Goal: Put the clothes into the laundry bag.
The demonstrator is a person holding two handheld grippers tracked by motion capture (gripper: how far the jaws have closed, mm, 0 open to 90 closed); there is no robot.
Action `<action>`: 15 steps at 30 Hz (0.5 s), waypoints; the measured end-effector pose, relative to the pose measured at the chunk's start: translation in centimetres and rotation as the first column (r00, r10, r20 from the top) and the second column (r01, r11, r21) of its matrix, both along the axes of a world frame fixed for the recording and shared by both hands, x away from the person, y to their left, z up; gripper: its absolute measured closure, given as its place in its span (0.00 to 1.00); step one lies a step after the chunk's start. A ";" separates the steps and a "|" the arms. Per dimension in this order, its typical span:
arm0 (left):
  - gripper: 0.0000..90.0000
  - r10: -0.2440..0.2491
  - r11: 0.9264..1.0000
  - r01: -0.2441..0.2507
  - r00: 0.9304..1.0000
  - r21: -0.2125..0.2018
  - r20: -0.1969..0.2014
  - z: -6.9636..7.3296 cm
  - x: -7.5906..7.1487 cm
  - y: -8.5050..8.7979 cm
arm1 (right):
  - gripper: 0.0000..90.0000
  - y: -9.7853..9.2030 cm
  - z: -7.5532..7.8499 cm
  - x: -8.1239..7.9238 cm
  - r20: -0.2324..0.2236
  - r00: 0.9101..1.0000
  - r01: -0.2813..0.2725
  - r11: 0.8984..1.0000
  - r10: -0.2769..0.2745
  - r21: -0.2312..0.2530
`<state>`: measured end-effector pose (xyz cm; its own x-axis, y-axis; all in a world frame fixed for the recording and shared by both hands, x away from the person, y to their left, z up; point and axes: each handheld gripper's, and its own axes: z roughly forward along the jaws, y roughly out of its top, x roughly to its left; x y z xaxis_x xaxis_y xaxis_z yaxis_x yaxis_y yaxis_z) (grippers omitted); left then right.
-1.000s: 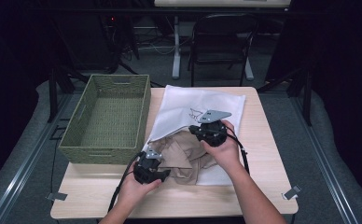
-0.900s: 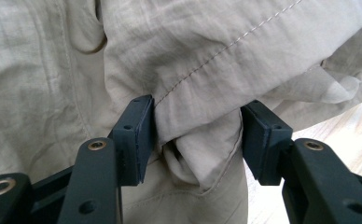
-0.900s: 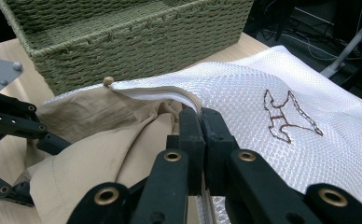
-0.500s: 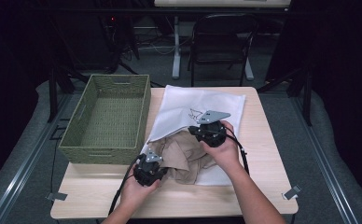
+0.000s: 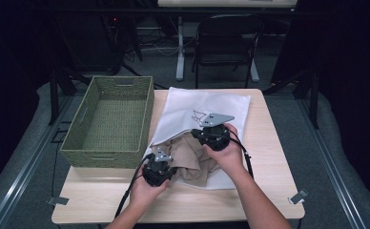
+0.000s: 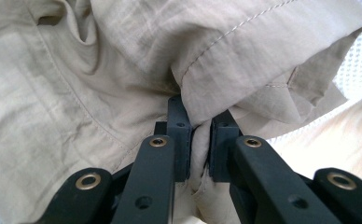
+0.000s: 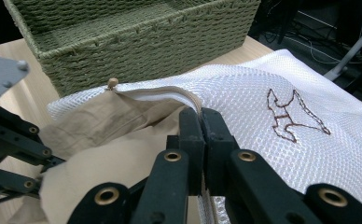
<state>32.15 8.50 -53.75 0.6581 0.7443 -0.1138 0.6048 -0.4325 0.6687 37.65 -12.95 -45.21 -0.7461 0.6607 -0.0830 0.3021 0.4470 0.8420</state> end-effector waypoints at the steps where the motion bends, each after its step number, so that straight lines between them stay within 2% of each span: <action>1: 0.92 -0.001 1.000 0.001 1.000 0.008 0.005 0.1 0.2 -0.2 | 0.98 0.0 0.0 0.0 -0.001 1.000 -0.001 1.000 0.001 0.000; 4: 0.92 0.006 1.000 -0.006 1.000 -0.002 0.007 0.2 0.6 -1.1 | 0.98 0.0 0.0 0.0 -0.001 1.000 -0.001 1.000 0.001 0.003; 9: 0.92 0.004 1.000 -0.005 1.000 0.009 0.014 0.3 1.5 -2.2 | 0.98 0.0 0.0 0.0 -0.001 1.000 -0.002 1.000 0.002 0.006; 15: 0.91 0.028 0.999 -0.027 1.000 -0.019 0.015 0.1 2.6 -3.1 | 0.98 0.0 0.0 0.0 -0.002 1.000 -0.001 1.000 0.001 0.008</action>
